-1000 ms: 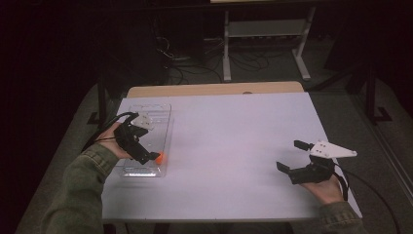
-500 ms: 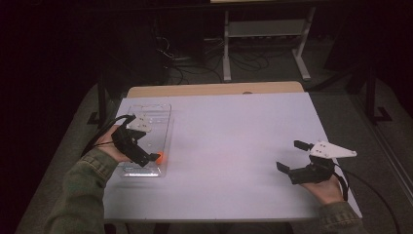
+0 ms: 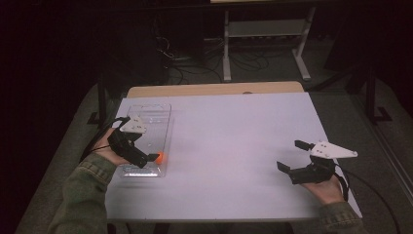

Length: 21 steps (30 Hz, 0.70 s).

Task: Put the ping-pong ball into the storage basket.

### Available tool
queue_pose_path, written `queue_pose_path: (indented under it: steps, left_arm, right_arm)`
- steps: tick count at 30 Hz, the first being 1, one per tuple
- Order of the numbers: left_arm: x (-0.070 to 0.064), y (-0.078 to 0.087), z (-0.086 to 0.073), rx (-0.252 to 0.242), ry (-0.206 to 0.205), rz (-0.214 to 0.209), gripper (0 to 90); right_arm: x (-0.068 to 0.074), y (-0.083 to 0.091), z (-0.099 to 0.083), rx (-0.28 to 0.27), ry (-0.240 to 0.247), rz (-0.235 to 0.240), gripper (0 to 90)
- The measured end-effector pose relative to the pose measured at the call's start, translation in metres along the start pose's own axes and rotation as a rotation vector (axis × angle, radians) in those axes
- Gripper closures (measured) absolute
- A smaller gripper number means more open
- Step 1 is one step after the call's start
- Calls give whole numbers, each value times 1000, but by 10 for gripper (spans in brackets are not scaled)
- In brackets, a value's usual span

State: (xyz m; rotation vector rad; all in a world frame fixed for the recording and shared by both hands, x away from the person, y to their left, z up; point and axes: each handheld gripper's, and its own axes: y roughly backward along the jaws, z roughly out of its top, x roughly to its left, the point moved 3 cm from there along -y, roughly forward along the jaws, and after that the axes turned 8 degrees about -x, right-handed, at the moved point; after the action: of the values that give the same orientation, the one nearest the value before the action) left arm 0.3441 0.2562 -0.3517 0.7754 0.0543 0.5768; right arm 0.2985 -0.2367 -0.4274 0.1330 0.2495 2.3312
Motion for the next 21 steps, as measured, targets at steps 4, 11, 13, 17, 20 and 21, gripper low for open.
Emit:
queue_pose_path:
  steps: [4, 11, 13, 17, 20, 21]
  left_arm:
    - [0, 2, -4, -20, 17, 1, 0]
    - [0, 7, -9, -75, 48, 12, 0]
    - [-1, 8, -10, -75, 46, 16, 0]
    - [-2, 7, -14, -88, 58, 8, 0]
    - [-2, 6, -17, -96, 66, 4, 0]
    - [-2, 6, -18, -95, 66, 3, 0]
  right_arm:
    - [0, 0, 0, 0, 1, -1, 0]
    - [0, 0, 0, 3, 0, 0, 0]
    - [0, -1, -1, 4, 2, 1, 0]
    - [0, 0, 0, 3, 1, 0, 0]
    - [0, 0, -1, 4, 2, 0, 0]
    - [0, 0, 0, 4, 2, 1, 0]
